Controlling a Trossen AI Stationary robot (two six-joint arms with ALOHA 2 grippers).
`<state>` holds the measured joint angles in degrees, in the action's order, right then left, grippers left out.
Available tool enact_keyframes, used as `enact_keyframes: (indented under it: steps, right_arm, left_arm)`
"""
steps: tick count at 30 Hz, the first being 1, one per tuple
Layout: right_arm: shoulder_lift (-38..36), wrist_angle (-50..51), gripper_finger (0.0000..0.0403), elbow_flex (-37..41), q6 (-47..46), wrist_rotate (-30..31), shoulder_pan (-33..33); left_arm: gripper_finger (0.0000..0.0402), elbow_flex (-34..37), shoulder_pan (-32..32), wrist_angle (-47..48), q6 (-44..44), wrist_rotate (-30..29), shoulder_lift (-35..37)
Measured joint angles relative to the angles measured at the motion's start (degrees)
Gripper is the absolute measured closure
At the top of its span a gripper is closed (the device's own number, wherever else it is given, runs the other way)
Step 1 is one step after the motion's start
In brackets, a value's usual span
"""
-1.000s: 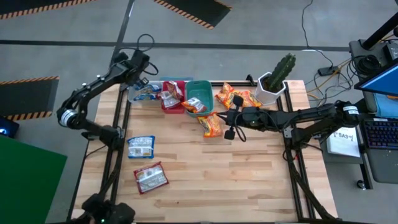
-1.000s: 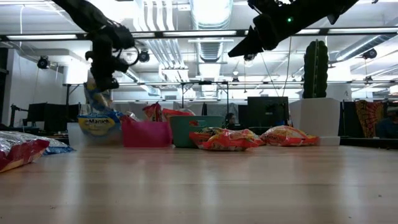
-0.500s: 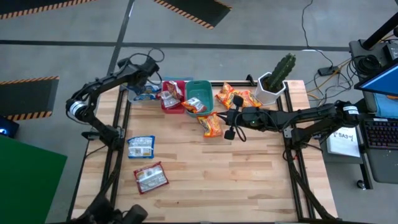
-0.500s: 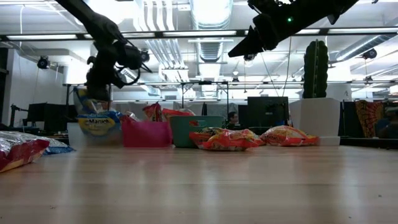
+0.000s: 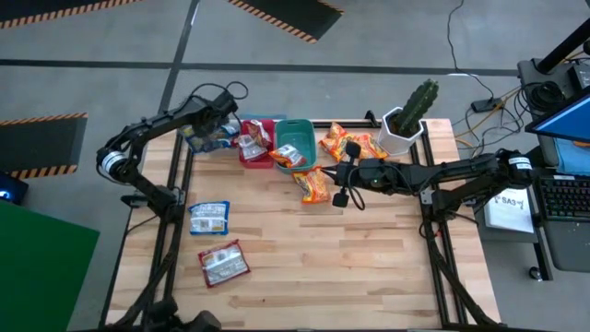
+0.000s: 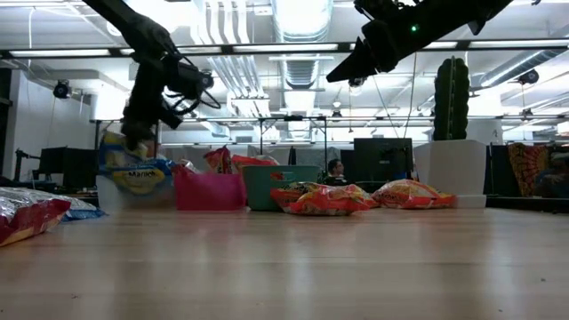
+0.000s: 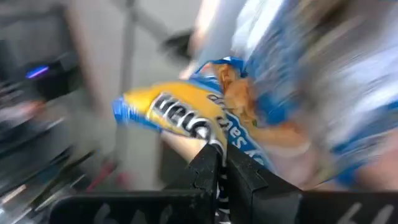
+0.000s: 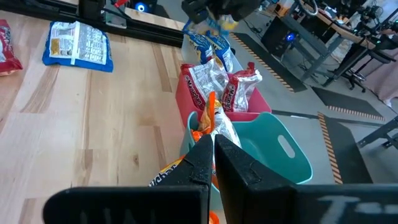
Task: Sort Maruchan noodles
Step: Put the blue noodle pack into the transparent bin
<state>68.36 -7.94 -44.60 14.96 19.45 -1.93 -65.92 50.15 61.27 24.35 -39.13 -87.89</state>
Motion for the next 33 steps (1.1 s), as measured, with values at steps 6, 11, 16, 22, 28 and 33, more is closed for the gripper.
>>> enact_keyframes:
  steps: [6, 11, 16, 22, 28, 33]
  right_arm:
    - [0.0, 0.0, 0.0394, 0.0, 0.0, -0.1, 0.0]
    - [0.0, 0.0, 0.0394, 0.0, 0.0, -0.1, 0.0]
    - [0.0, 0.0, 0.0394, 0.0, 0.0, -0.1, 0.0]
    - [0.0, 0.1, 0.0394, 0.0, 0.0, -0.1, 0.0]
    - [0.0, 0.2, 0.0394, 0.0, 0.0, -0.1, 0.0]
    - [0.0, 0.2, 0.0394, 0.0, 0.0, -0.1, 0.0]
  left_arm:
    - [0.0401, 0.0, -0.3, -3.9, -2.5, 2.2, -1.4]
    - [0.0402, 0.0, -0.3, -3.8, -7.8, 2.2, -4.0]
    - [0.0402, 0.1, -0.3, -4.8, -14.3, 1.5, -7.3]
    - [0.0402, 0.1, -0.3, -5.3, -19.9, 1.5, -9.7]
    - [0.0402, -0.2, -0.2, -6.3, -22.9, -0.9, -9.1]
    - [0.0402, -0.8, -0.2, -9.4, -26.0, -1.4, -6.3]
